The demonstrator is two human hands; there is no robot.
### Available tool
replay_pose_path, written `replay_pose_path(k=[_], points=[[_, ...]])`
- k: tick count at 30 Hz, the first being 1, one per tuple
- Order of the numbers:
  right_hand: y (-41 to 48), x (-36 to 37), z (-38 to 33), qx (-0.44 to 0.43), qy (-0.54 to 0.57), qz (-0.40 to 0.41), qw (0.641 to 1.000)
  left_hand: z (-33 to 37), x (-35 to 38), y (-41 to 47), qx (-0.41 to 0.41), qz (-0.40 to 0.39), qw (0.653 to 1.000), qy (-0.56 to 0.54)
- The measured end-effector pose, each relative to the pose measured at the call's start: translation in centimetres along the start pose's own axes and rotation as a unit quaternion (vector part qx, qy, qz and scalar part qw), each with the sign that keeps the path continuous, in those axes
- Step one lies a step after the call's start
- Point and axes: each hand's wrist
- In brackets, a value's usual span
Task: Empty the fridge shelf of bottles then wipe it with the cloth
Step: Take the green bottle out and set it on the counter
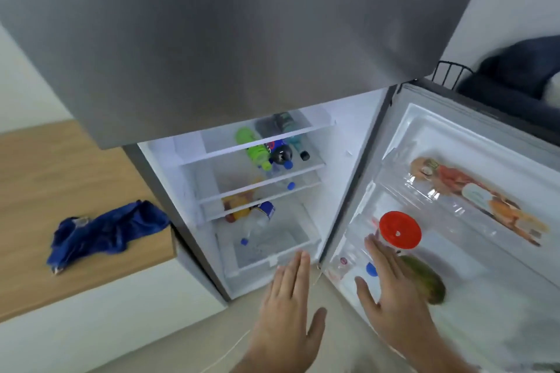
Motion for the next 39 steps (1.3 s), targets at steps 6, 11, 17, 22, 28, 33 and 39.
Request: replay_pose_path(k=[6,11,17,22,28,33,39], points=[[14.5,8.6,-0.8,-0.038,0.013,-0.040,0.998,-7.4,-1.5,9.8,-0.101,0.075,0.992,-0.015],[24.7,16.6,-2.9,-0.037,0.064,-0.030,0.997,-15.0,-2.4,19.1,-0.179,0.105,0.978,-0.005],[33.3,23.7,-6.6,-0.053,0.086,0.000,0.995,-22.1,-5.3,29.3,-0.198,0.106,0.969,0.098],[36.9,26.9,-10.7,-0.126,0.098,-0.011,0.987,-26.6,-6.5,34.8,-0.209,0.116,0.971,-0.002],[39.5,31.4,-12.5,-0.136,0.021,0.016,0.990,-29.4,-5.6,37.8,-0.139,0.176,0.969,-0.102],[38.2,30.7,-12.7,-0.119,0.005,0.032,0.992,-29.1,-5.4,40.1,-0.199,0.268,0.874,-0.354],[33.9,29.0,-11.3,-0.117,0.123,-0.028,0.985,-29.9,-6.8,42.3,-0.206,0.252,0.882,-0.341]])
Point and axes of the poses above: each hand's wrist, its own y-axis towards the middle knuckle, its own x-axis out of the palm, z = x × y, and after that the axes turned 14 degrees about -y, right-handed
